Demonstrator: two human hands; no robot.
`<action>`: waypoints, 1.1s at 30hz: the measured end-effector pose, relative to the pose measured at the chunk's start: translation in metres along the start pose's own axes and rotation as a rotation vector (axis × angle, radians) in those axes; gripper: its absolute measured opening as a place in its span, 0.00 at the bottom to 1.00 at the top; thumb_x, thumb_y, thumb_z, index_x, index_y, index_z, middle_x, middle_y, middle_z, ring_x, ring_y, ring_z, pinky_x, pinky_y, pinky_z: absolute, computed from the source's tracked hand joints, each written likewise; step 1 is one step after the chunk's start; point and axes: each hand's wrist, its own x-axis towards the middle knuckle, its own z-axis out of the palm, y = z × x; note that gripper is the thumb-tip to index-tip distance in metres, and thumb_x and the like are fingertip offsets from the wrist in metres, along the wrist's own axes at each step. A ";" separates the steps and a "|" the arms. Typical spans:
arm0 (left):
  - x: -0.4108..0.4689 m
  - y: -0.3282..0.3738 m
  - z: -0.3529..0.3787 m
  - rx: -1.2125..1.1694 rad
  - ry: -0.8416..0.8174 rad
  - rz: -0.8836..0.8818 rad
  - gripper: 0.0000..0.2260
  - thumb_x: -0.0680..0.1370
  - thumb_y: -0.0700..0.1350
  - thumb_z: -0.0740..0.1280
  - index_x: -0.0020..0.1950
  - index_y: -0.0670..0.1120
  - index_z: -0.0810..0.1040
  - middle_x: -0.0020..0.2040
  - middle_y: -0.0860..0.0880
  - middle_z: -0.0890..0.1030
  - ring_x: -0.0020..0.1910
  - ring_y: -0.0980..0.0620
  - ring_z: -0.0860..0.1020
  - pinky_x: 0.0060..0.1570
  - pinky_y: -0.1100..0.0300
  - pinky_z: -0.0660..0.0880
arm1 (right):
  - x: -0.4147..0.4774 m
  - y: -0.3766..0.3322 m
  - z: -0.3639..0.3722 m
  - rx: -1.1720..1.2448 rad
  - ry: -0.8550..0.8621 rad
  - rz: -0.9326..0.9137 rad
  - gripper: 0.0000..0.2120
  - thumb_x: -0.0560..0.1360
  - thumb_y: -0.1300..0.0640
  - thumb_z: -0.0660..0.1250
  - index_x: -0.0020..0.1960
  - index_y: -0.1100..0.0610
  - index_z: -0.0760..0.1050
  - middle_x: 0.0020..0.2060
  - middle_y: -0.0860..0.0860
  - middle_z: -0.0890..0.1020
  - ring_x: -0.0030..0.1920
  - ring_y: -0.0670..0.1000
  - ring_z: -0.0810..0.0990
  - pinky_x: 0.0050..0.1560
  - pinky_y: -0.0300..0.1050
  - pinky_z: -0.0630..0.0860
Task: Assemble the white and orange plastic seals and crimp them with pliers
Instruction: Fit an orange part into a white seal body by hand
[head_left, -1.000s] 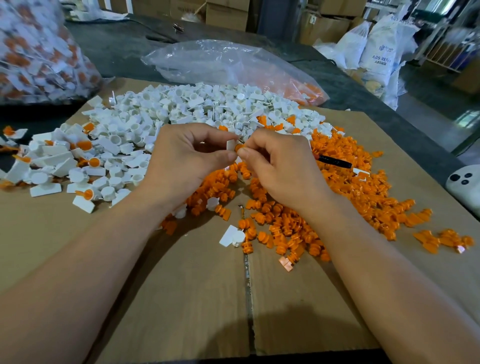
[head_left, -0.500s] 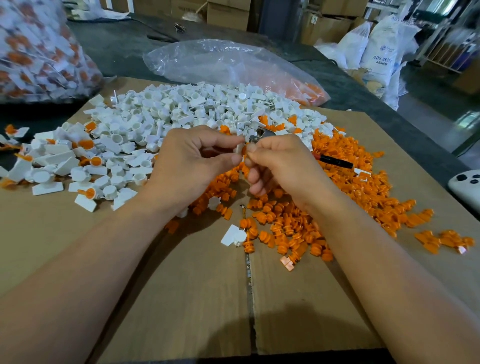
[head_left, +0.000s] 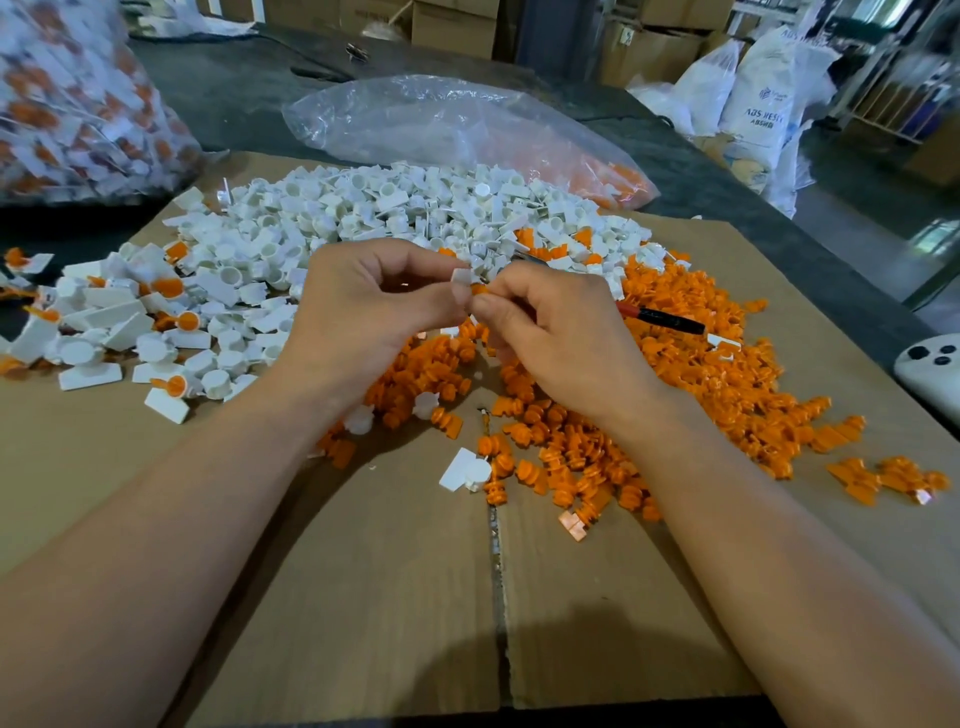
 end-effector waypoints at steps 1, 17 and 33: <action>0.001 0.001 -0.001 -0.030 0.002 -0.003 0.05 0.66 0.39 0.73 0.41 0.45 0.81 0.34 0.52 0.83 0.35 0.54 0.82 0.40 0.62 0.80 | 0.000 0.000 -0.001 0.032 0.010 -0.002 0.09 0.76 0.56 0.64 0.41 0.60 0.75 0.33 0.56 0.80 0.35 0.56 0.80 0.37 0.57 0.76; 0.006 -0.001 -0.005 -0.144 -0.044 -0.173 0.08 0.69 0.30 0.70 0.34 0.42 0.78 0.27 0.50 0.80 0.27 0.54 0.80 0.30 0.65 0.77 | 0.000 0.001 -0.001 0.109 0.113 -0.184 0.14 0.67 0.60 0.73 0.52 0.59 0.80 0.42 0.50 0.80 0.41 0.44 0.78 0.43 0.40 0.77; 0.005 0.001 -0.005 -0.142 -0.039 -0.305 0.08 0.68 0.31 0.69 0.33 0.42 0.77 0.25 0.49 0.79 0.25 0.55 0.79 0.25 0.66 0.74 | 0.000 0.003 0.003 0.119 0.121 -0.168 0.13 0.66 0.61 0.74 0.50 0.61 0.81 0.40 0.50 0.80 0.40 0.48 0.80 0.44 0.45 0.78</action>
